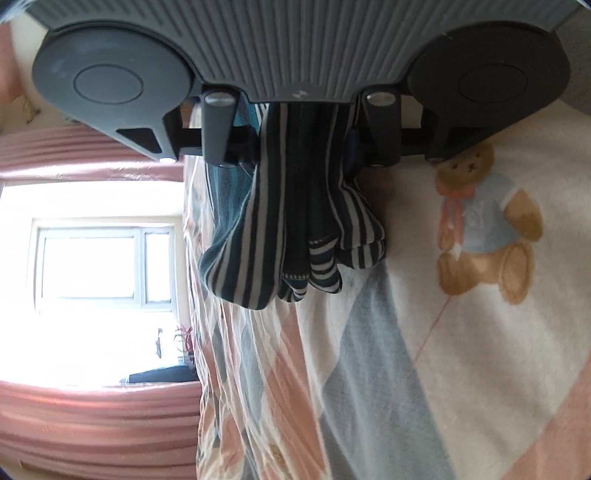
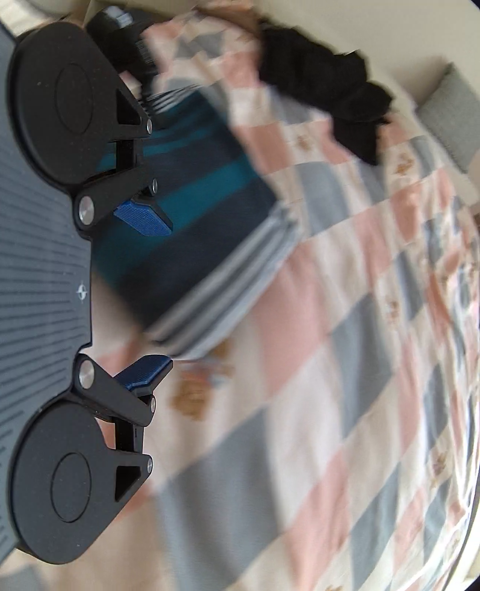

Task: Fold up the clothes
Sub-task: 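Grasp the folded sweater sides with both grippers and lift it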

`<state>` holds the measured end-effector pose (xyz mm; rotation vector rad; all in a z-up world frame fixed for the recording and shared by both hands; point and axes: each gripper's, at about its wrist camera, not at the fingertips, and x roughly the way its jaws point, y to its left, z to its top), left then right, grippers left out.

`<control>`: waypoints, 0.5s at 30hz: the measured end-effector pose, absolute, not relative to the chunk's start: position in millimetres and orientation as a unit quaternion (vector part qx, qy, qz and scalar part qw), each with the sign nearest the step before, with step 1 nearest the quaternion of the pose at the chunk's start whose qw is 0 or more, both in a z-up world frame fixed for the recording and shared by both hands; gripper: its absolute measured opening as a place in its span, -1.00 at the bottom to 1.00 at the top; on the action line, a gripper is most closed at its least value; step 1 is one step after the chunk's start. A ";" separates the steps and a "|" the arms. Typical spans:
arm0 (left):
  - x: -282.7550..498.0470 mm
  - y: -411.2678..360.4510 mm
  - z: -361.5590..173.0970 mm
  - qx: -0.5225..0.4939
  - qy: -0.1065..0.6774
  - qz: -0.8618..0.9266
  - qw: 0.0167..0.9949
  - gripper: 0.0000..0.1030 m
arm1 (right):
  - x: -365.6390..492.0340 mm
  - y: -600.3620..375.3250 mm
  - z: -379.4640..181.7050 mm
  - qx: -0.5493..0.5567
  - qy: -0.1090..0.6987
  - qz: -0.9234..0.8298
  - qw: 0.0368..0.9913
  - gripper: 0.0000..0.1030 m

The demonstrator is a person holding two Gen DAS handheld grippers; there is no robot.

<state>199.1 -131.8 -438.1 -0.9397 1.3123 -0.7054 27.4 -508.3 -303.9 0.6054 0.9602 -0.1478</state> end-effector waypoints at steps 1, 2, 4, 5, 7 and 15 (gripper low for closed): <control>200.0 -131.6 -438.5 -0.412 0.577 -0.307 0.635 -0.28 | 38.4 -519.7 -304.9 0.300 0.451 -0.044 0.840 0.47; 200.3 -131.2 -438.4 -0.412 0.579 -0.306 0.634 -0.28 | 50.1 -532.0 -307.6 0.313 0.449 -0.019 0.837 0.51; 200.7 -131.9 -437.6 -0.409 0.581 -0.305 0.634 -0.24 | 77.9 -554.2 -318.7 0.328 0.465 0.025 0.822 0.82; 200.9 -132.4 -437.7 -0.408 0.583 -0.304 0.634 -0.23 | 93.1 -562.2 -327.5 0.332 0.481 0.042 0.810 0.82; 201.4 -134.3 -438.7 -0.408 0.588 -0.300 0.631 -0.07 | 123.5 -576.5 -346.6 0.337 0.517 0.072 0.784 0.83; 205.6 -141.5 -446.5 -0.421 0.596 -0.298 0.616 -0.02 | 177.1 -588.4 -433.2 0.411 0.592 0.200 0.664 0.84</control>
